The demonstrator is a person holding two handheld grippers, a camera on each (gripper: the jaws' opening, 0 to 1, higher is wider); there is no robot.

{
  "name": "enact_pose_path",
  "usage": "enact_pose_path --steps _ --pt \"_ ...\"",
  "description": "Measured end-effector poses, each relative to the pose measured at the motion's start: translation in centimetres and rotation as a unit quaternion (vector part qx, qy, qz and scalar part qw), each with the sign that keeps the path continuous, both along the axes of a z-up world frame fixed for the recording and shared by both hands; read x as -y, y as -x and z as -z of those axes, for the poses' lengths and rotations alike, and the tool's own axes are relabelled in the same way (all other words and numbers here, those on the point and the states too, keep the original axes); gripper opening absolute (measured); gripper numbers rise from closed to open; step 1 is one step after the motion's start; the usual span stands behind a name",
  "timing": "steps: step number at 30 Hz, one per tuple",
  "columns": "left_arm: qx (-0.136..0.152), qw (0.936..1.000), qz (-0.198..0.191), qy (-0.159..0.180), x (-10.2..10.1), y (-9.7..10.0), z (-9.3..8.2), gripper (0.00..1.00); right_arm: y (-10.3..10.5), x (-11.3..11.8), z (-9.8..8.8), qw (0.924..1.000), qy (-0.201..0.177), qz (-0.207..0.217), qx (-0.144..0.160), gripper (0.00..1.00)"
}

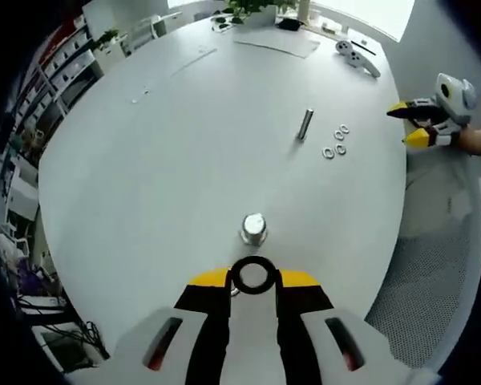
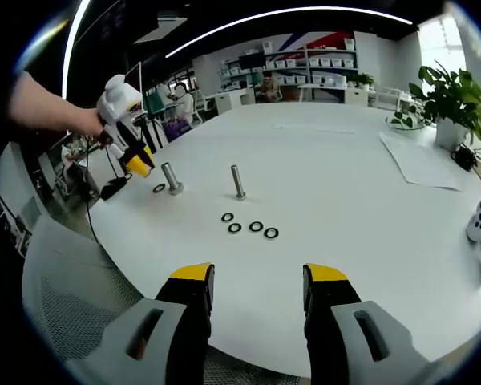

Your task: Place the washer onto the threaded stud by aligning its center hole with the stud, sliding it down to the base, and recovering from edge contact or off-axis alignment until the washer reaches the visible bottom stop.

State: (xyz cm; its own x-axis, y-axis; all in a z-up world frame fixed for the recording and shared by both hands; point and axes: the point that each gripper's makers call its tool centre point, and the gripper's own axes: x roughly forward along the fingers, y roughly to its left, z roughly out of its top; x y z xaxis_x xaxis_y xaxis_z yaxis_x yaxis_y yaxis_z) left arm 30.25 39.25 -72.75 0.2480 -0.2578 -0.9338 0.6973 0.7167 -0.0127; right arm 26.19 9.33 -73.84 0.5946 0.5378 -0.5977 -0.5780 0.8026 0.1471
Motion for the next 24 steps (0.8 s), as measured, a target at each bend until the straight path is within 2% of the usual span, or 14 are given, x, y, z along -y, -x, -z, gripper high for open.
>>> enact_pose_path --steps 5,10,16,24 --pt "0.009 0.9999 0.009 0.003 0.9 -0.8 -1.1 0.19 0.0 0.0 0.0 1.0 -0.001 0.001 0.001 0.47" --pt "0.016 0.9996 0.023 0.007 2.3 -1.8 -1.5 0.19 -0.1 0.0 0.0 1.0 0.0 0.001 0.001 0.47" --pt "0.013 0.9982 0.055 -0.019 3.0 -2.3 -1.1 0.19 -0.1 0.1 0.0 1.0 -0.001 0.004 0.002 0.47" --pt "0.003 0.9958 0.082 -0.039 3.0 -2.3 -0.6 0.19 -0.2 0.2 -0.1 1.0 0.0 0.006 0.003 0.47"
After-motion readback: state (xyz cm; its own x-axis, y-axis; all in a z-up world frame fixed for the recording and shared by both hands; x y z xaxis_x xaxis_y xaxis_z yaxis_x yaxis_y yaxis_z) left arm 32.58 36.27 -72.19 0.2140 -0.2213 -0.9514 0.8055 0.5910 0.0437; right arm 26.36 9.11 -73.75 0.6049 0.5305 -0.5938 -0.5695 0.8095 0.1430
